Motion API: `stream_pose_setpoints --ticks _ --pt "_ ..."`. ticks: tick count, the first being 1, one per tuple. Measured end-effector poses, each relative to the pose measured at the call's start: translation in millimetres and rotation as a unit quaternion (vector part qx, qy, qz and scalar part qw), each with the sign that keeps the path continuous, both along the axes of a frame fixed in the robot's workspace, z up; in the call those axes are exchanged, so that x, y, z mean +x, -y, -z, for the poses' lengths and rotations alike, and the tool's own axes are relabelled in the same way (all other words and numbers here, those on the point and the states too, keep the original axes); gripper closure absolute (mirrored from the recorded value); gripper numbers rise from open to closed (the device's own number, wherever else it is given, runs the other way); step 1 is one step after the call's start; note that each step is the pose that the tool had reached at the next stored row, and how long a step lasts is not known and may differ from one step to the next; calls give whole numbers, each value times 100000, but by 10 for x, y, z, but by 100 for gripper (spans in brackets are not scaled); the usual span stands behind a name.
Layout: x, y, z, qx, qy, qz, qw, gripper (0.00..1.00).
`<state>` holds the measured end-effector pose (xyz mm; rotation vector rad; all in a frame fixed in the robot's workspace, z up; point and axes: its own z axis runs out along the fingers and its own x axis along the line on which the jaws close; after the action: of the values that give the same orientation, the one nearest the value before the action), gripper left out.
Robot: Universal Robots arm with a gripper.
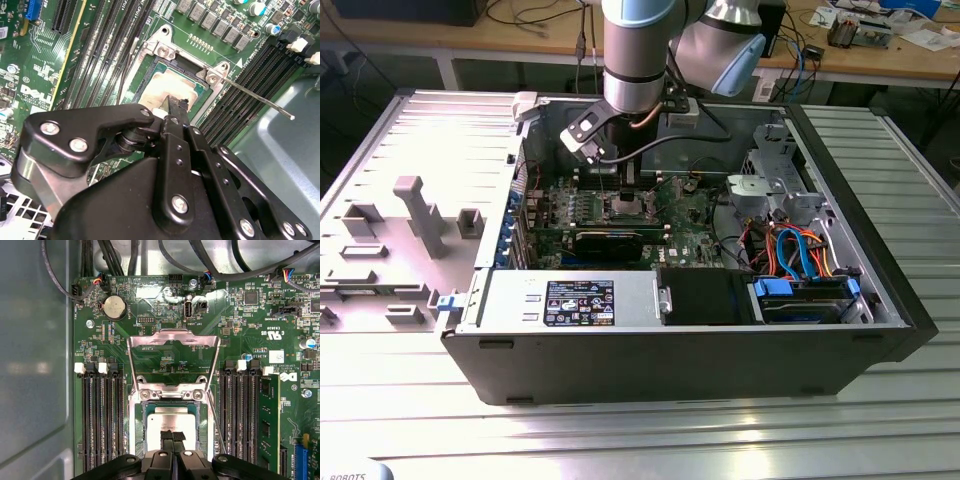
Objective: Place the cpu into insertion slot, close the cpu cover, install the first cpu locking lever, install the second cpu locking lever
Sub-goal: 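Close the cpu cover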
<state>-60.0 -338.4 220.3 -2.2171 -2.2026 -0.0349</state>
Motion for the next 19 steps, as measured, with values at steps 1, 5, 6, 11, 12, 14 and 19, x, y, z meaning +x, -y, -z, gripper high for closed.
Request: stream_pose_setpoints --ticks 1,5,6,11,12,14,19 --pt "0 0 -8 -5 -2 -1 100000 89" --pt "0 0 -43 -2 3 0 100000 89" --pt "0 0 -53 0 3 -1 100000 89" --pt "0 0 -68 0 2 0 100000 89" --pt "0 0 -69 3 4 -2 100000 89" --pt "0 0 -70 -1 5 -2 100000 89" --pt "0 0 -95 0 1 -3 100000 89"
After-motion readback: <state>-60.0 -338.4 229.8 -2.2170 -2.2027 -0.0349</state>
